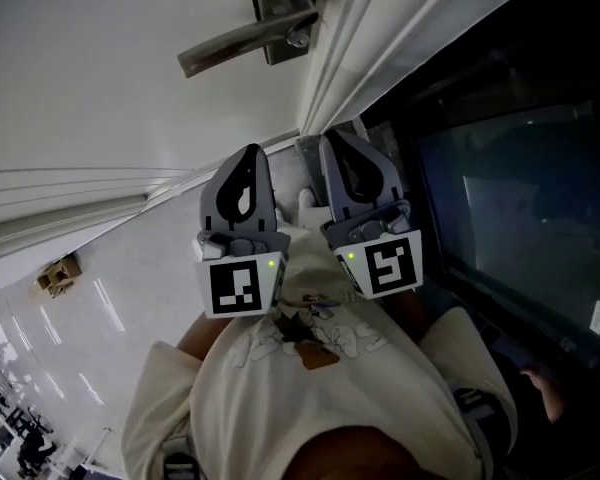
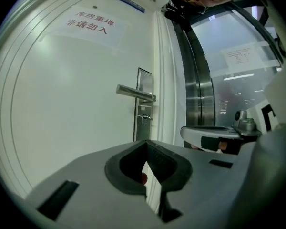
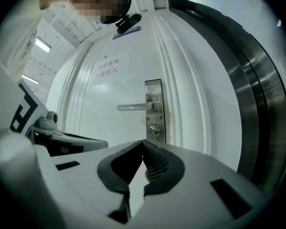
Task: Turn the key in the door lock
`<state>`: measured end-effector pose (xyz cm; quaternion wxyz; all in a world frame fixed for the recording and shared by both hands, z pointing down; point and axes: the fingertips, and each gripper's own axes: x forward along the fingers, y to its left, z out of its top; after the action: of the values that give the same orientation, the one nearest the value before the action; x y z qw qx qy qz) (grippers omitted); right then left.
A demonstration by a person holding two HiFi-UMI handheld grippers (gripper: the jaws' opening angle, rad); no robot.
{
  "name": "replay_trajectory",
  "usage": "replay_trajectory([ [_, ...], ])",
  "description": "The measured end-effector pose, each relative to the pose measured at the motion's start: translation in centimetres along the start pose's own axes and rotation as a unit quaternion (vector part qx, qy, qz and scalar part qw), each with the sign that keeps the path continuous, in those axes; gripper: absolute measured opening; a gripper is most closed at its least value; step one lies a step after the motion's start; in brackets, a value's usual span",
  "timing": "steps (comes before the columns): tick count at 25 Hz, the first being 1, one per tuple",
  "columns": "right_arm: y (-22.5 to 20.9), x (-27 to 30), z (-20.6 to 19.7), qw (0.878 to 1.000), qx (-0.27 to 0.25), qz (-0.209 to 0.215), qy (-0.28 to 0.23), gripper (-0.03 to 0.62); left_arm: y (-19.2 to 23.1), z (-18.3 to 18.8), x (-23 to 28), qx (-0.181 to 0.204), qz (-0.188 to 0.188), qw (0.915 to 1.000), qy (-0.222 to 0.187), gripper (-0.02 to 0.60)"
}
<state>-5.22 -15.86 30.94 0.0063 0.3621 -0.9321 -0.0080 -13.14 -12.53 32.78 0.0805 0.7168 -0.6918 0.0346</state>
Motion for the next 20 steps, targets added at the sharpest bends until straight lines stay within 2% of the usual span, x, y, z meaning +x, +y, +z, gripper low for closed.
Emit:
replay_trajectory([
  [9,0.5,1.3,-0.9,1.000,0.010,0.008,0.022,0.008,1.1,0.0,0.4,-0.008,0.010,0.9999,-0.001,0.006],
  [20,0.6,2.2,-1.0,0.999,0.005,0.014,0.030,0.008,0.9,-0.3,0.7,-0.003,0.005,1.0000,0.006,0.006],
])
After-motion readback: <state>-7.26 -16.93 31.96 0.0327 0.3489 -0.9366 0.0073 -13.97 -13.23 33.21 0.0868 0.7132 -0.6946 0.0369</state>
